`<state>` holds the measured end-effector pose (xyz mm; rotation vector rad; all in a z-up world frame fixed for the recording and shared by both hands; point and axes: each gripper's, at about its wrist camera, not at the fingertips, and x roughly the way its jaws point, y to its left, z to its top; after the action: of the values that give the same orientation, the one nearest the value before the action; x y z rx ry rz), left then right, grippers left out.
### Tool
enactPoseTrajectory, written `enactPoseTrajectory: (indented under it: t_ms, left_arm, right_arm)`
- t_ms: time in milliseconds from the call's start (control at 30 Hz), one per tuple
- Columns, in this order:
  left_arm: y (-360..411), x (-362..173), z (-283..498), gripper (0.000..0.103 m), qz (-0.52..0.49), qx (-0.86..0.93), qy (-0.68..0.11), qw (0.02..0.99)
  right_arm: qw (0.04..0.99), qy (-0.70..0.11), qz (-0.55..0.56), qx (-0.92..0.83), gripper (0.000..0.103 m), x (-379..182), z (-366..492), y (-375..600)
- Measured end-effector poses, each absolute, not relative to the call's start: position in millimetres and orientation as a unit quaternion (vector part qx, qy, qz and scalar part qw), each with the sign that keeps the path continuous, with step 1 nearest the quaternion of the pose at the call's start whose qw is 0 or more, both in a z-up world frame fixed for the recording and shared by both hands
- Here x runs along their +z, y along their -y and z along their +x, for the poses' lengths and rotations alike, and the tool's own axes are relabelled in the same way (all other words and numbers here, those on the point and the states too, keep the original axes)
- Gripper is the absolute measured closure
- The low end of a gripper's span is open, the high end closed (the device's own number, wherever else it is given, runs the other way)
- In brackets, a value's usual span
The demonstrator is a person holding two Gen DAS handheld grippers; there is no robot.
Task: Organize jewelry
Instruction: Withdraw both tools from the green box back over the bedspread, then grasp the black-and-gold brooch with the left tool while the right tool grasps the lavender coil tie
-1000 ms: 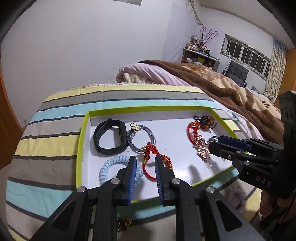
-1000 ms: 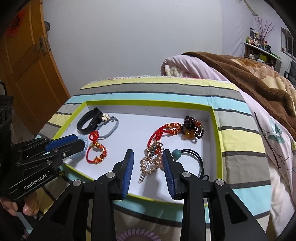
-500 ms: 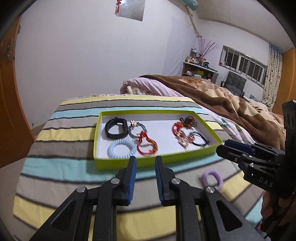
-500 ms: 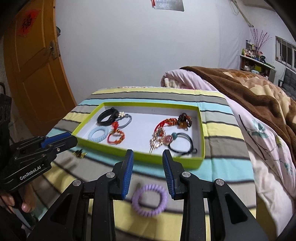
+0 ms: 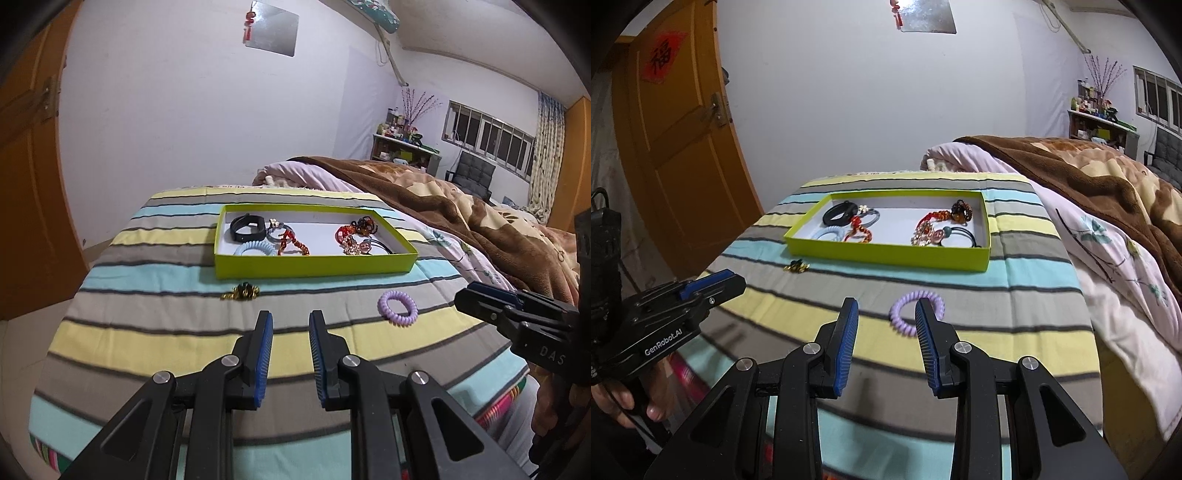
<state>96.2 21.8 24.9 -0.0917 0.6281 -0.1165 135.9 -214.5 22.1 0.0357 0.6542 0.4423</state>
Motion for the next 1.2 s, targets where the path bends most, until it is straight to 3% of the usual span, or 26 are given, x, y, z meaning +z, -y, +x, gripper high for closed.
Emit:
enactPoseTrajectory:
  t_ms: [500, 1200]
  left_arm:
    - [-13, 28, 59, 0.083, -0.043, -0.058, -0.303, 0.95]
    - [-21, 13, 73, 0.083, -0.043, -0.041, -0.316, 0.947]
  right_arm:
    - [0.926, -0.311, 0.01, 0.212, 0.07, 21, 101, 223]
    - [0.923, -0.324, 0.0, 0.206, 0.07, 13, 108, 218]
